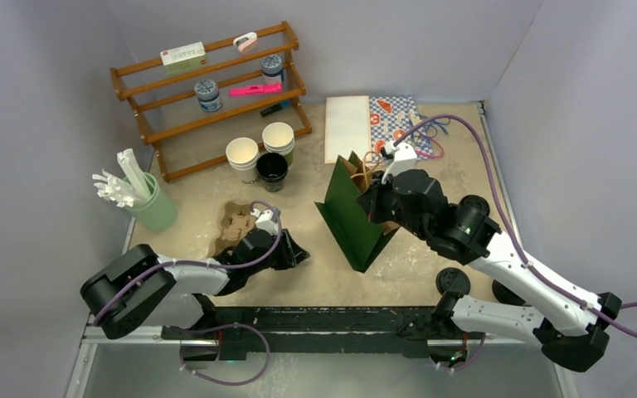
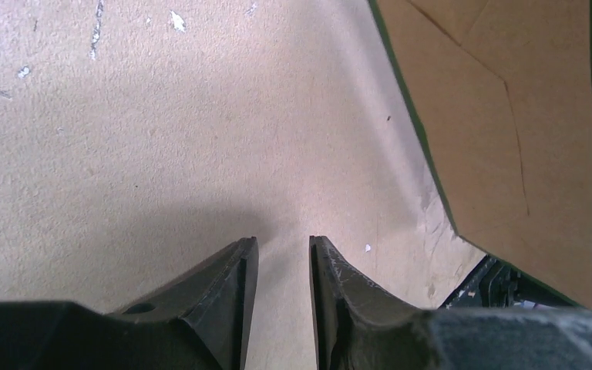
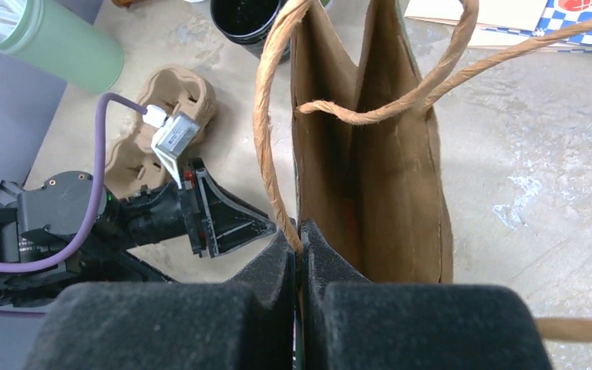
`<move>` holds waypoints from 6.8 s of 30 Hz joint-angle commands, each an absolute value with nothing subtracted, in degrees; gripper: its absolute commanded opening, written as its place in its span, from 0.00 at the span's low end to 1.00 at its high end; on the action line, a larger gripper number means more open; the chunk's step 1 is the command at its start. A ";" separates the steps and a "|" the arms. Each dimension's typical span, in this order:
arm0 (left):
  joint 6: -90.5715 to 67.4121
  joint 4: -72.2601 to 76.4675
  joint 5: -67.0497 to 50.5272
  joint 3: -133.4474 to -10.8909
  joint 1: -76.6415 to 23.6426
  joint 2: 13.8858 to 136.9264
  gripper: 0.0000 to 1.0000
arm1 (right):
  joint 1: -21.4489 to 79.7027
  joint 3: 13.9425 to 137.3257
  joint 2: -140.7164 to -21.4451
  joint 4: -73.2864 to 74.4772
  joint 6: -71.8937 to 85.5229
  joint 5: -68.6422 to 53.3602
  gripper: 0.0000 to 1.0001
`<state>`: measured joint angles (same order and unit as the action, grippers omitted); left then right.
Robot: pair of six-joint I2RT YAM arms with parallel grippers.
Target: Pack the takeout coffee
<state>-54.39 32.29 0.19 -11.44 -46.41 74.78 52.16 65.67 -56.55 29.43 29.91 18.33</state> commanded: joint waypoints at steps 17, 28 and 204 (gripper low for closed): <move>-51.16 29.01 -5.17 -19.71 -46.32 61.36 0.65 | 52.12 68.38 -57.74 28.45 26.60 16.42 0.00; -56.25 39.39 -10.52 -23.12 -46.32 75.13 0.40 | 52.12 67.76 -57.61 28.34 26.84 15.64 0.00; -52.43 -44.16 31.86 -39.73 -42.01 57.90 0.45 | 40.52 84.44 -67.38 34.55 26.72 34.97 0.72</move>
